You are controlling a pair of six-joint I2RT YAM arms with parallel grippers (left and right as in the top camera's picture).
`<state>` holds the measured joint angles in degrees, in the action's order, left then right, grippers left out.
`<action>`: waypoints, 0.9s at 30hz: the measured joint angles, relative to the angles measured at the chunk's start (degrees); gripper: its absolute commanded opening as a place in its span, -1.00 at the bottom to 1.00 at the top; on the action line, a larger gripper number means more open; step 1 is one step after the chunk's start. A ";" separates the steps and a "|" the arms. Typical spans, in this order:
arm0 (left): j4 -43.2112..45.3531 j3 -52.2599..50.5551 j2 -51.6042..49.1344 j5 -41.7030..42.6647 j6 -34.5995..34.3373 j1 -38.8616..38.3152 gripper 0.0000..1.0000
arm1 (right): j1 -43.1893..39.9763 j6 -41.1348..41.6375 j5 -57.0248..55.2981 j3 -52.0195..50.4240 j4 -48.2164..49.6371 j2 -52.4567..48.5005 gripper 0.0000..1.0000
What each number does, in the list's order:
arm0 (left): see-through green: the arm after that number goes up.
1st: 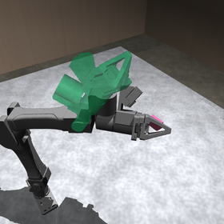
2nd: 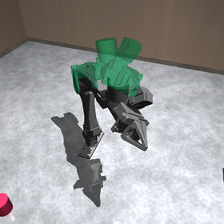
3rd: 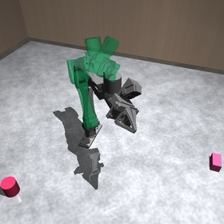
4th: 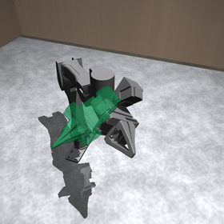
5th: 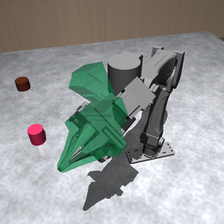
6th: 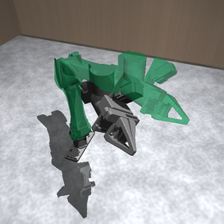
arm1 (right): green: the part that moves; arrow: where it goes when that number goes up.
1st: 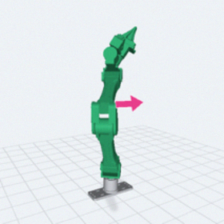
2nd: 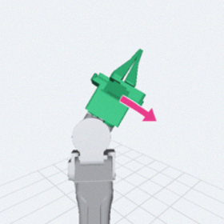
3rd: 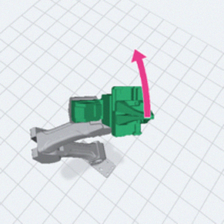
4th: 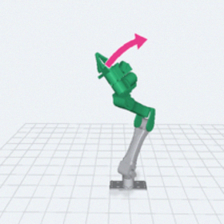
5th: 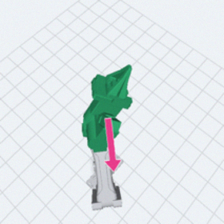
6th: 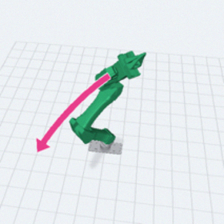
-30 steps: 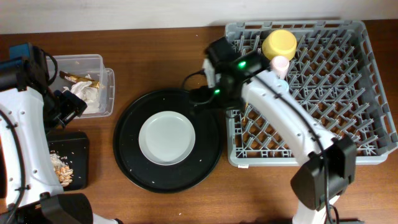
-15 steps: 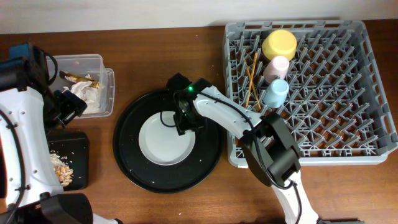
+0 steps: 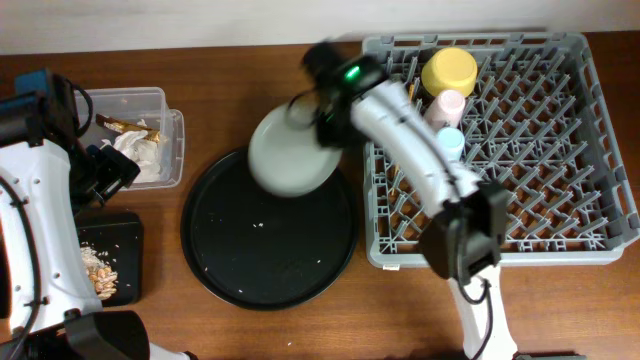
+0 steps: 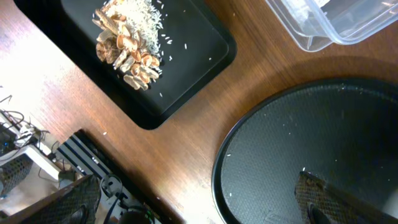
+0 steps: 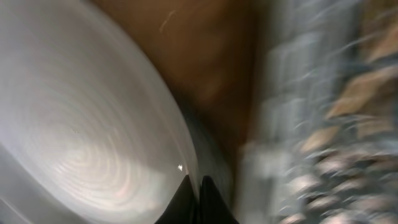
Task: Sort waste into correct bins and load items into the dishwasher rack
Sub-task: 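Lift the white plate and stand it upright at the rack's left edge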
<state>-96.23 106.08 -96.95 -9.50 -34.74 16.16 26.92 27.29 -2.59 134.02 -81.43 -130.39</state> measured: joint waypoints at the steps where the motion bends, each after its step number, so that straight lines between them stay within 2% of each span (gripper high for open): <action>1: -0.04 0.00 -0.02 0.02 0.00 0.00 0.99 | -2.43 -0.07 -3.06 3.82 -2.05 0.13 -0.92; 2: -0.04 0.00 0.00 0.02 0.00 0.00 0.99 | -4.76 -0.02 -6.80 7.23 -2.97 0.22 -0.92; 3: -0.02 0.00 0.00 0.02 0.00 0.00 0.99 | -10.38 1.42 -16.68 10.54 -3.52 0.79 -0.92; 11: -0.04 0.00 -0.02 0.02 0.00 0.00 0.99 | -12.26 6.69 -34.95 10.51 2.82 -0.35 -0.92; 22: -0.02 0.00 0.00 0.02 0.00 0.00 0.99 | -9.57 8.94 -39.41 10.49 5.27 -6.69 -0.92; 23: -0.02 0.00 -0.02 0.02 0.00 0.00 0.99 | -8.81 8.96 -39.63 10.49 5.40 -6.71 -0.85; 24: -0.04 0.00 0.00 0.02 0.00 0.00 0.99 | -7.61 9.01 -40.09 10.49 5.60 -6.71 -0.69; 27: -0.02 0.00 0.00 0.02 -0.02 0.00 0.99 | -5.18 8.59 -39.71 10.49 5.42 -6.71 -0.51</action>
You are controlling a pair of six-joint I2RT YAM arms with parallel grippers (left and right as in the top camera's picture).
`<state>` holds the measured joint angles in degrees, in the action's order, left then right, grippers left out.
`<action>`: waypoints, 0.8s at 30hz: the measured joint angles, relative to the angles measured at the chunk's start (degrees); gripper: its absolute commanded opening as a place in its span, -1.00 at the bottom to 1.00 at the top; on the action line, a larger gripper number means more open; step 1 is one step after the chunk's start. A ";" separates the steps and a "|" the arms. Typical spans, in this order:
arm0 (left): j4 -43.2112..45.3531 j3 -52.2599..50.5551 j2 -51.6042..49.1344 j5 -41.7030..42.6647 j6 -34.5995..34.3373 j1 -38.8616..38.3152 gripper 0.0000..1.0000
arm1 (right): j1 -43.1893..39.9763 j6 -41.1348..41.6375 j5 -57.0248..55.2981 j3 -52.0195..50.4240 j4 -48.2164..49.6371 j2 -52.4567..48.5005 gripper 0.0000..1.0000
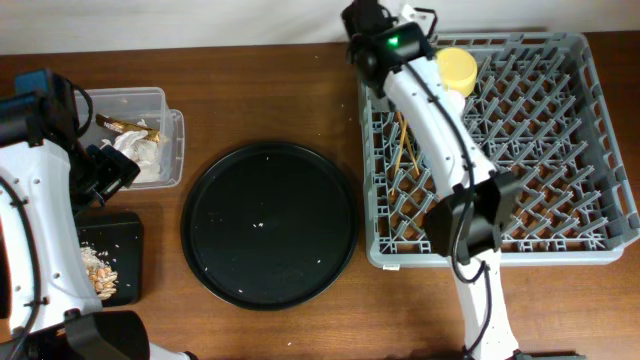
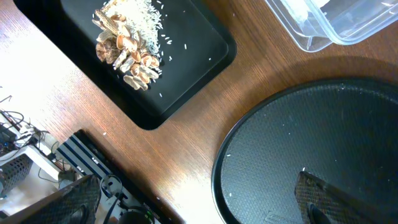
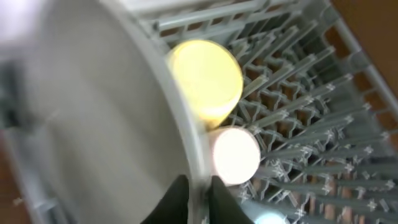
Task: Sort waste into correct bins and load items into the dishwasher rack
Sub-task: 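Lift the white plate and stand it upright at the rack's left edge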
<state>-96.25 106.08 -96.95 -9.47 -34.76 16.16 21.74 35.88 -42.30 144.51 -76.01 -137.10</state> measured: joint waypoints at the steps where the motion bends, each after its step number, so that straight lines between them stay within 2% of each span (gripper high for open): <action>1: 0.00 0.00 0.00 0.00 0.02 0.00 0.99 | 0.90 -0.48 0.13 0.00 -0.04 0.00 -0.44; 2: -0.02 0.00 0.00 0.00 0.02 0.00 0.99 | 2.14 -0.94 0.35 0.00 -0.24 0.00 0.04; 4: 0.00 0.00 0.00 0.00 0.02 0.00 0.99 | 4.63 -1.73 0.81 0.48 -2.01 0.00 0.60; 5: 0.00 0.00 0.00 0.00 0.02 0.00 0.99 | 5.84 -2.16 1.20 1.42 -4.00 0.04 0.97; 10: 0.00 0.00 -0.02 0.00 0.02 0.00 0.99 | 8.52 -2.89 6.64 10.08 -14.88 5.84 0.97; 13: 0.02 0.00 -0.02 0.00 0.02 0.00 0.99 | 8.35 -3.82 9.92 14.82 -20.61 15.61 0.97; 17: 0.00 0.00 -0.02 0.00 0.02 0.00 0.99 | 8.31 -9.01 17.92 17.05 -20.96 30.49 0.97; 20: -0.02 0.00 -0.02 0.00 0.02 0.00 0.99 | 8.31 -15.21 26.56 15.80 -20.83 37.07 0.97; 24: 0.02 0.00 0.00 -0.02 0.00 0.00 0.99 | 8.31 -19.65 34.99 2.62 -20.96 48.37 0.97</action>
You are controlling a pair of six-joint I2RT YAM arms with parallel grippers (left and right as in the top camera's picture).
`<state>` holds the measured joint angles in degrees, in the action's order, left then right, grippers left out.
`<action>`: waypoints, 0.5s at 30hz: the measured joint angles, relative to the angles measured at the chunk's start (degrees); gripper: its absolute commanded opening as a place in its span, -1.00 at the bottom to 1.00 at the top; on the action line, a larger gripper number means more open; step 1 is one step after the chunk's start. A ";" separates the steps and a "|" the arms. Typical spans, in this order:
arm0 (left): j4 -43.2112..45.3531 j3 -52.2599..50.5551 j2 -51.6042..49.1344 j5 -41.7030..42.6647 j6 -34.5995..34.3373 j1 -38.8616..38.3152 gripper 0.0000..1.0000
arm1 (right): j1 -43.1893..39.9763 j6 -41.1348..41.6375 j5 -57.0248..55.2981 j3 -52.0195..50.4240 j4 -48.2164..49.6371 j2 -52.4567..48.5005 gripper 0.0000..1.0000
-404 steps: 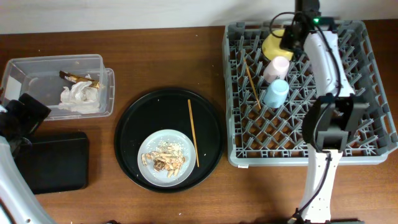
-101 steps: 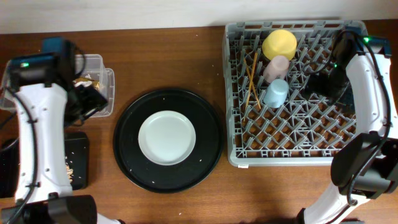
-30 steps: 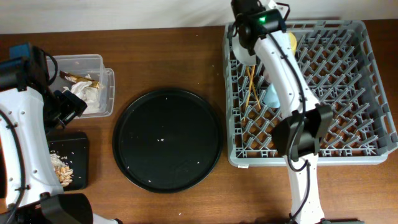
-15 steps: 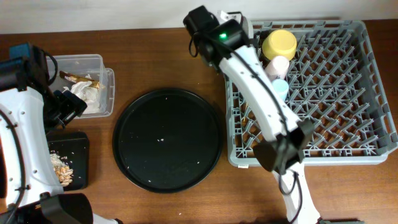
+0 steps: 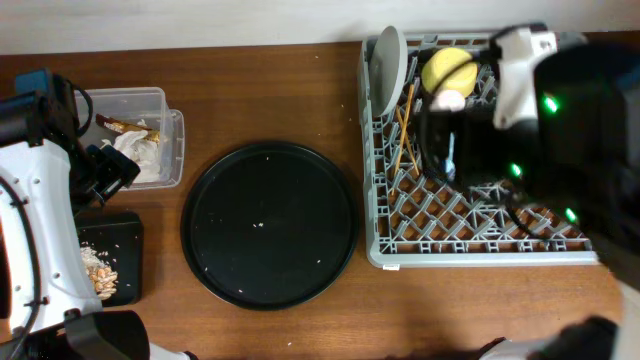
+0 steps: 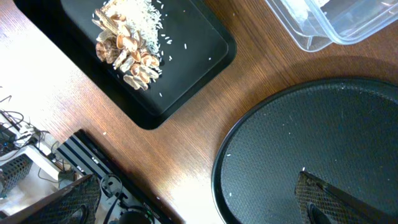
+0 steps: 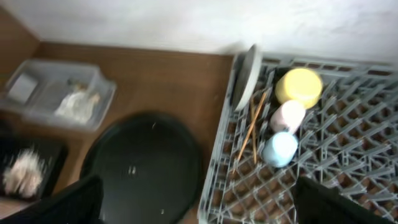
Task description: Sort waste into correct bins and load items into the dishwasher rack
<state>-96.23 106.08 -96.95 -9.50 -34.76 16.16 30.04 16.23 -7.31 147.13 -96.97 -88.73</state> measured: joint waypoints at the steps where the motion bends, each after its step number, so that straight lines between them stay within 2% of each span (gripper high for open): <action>1: -0.04 0.00 -0.02 0.00 0.02 0.00 0.99 | 0.00 -0.35 0.63 -2.62 0.39 2.03 0.97; 4: -0.02 0.02 0.00 0.02 0.02 0.00 0.99 | 0.00 -1.07 3.50 -9.53 0.00 7.85 0.97; 7: -0.04 0.00 -0.02 0.04 0.02 0.00 0.99 | 0.00 -1.40 6.45 -11.61 0.00 11.17 0.97; 15: -0.02 0.00 -0.02 0.02 0.00 0.00 0.99 | 0.00 -1.77 7.85 -11.74 0.00 10.67 0.97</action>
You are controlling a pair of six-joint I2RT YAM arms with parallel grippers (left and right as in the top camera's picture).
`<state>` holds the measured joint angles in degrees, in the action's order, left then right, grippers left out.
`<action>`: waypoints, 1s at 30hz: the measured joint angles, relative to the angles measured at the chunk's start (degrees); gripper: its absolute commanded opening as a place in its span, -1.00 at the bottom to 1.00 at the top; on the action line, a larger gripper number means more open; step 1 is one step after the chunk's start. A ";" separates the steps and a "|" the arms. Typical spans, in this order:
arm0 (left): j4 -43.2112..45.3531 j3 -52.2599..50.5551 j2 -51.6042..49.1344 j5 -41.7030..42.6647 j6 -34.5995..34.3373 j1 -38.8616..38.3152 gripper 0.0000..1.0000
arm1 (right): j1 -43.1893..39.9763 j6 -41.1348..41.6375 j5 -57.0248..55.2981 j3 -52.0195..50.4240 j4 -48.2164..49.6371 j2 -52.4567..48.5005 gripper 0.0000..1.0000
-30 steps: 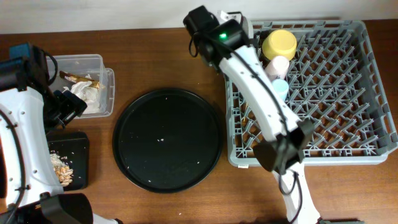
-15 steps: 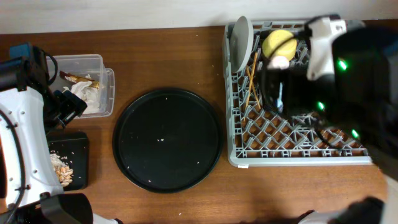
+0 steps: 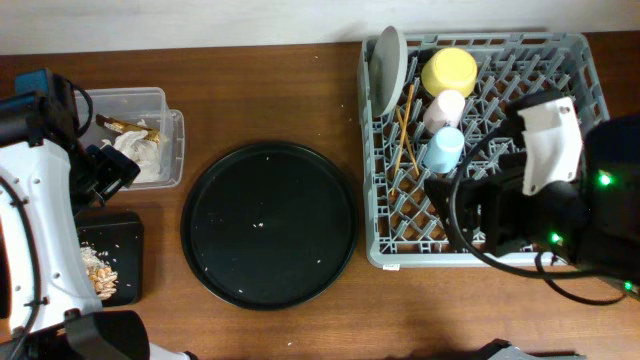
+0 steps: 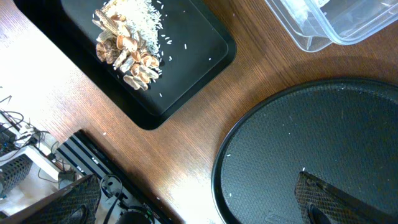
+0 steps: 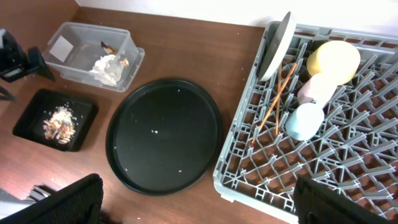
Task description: Sort waste into correct bins and load items into the dishwasher rack
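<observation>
A grey plate (image 3: 388, 68) stands on edge in the far left slot of the grey dishwasher rack (image 3: 371, 210), seen also in the right wrist view as plate (image 5: 277, 46) in rack (image 5: 258, 203). Beside it lie chopsticks (image 3: 403, 130) and yellow (image 3: 449, 70), pink (image 3: 445, 105) and blue (image 3: 443, 148) cups. My right gripper (image 5: 202, 202) is open and empty, high above the table; its arm (image 3: 545, 215) hangs over the rack's near right. My left gripper (image 4: 199, 202) is open and empty above the black round tray (image 4: 311, 162).
The round tray (image 3: 268, 224) holds only a few crumbs. A clear bin (image 3: 135, 135) with wrappers sits at the far left. A black bin (image 3: 105, 260) with food scraps lies in front of it. My left arm (image 3: 40, 200) stands along the left edge.
My right arm has moved from the rack's far part to its near right, and its camera looks down from higher. The plate stays standing in the rack. The left arm has not moved.
My right gripper first held the grey plate over the far rim of the round tray. Then it had the plate at the rack's far left corner. After that the plate stood in the rack with the gripper open and away, as it is now.
</observation>
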<state>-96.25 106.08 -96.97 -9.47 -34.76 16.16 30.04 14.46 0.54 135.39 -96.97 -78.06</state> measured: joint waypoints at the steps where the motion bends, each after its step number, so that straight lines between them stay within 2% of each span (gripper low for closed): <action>1: 0.00 0.00 0.02 0.00 0.02 0.00 0.99 | -0.13 -1.22 0.00 -0.20 0.00 -0.42 0.97; 7: -0.04 0.02 0.02 0.00 0.02 0.00 0.99 | -4.44 -4.20 0.66 -4.94 0.22 2.73 0.97; 9: -0.04 0.00 0.02 0.02 0.02 0.00 0.99 | -7.52 -4.35 1.03 -10.58 0.76 7.23 0.97; 12: -0.04 0.02 0.02 0.09 0.00 0.00 0.99 | -12.15 -4.44 1.46 -22.10 6.91 15.91 0.97; 14: -0.04 0.02 0.02 0.00 0.02 0.00 0.99 | -14.60 -4.42 1.75 -30.45 12.15 22.27 0.97; 17: -0.04 0.13 0.02 0.02 0.02 0.00 0.99 | -17.68 -4.44 2.01 -50.69 24.28 34.73 0.97; 23: -0.07 0.22 0.02 0.00 0.02 0.00 0.99 | -18.10 -4.46 2.19 -90.92 51.69 55.21 0.97; 30: 0.00 0.22 0.02 -0.02 0.00 0.00 0.99 | -18.18 -4.44 2.38 -115.45 75.41 71.04 0.97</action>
<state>-96.25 106.30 -96.95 -9.50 -34.76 16.16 11.86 10.02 2.92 19.94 -21.56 -7.03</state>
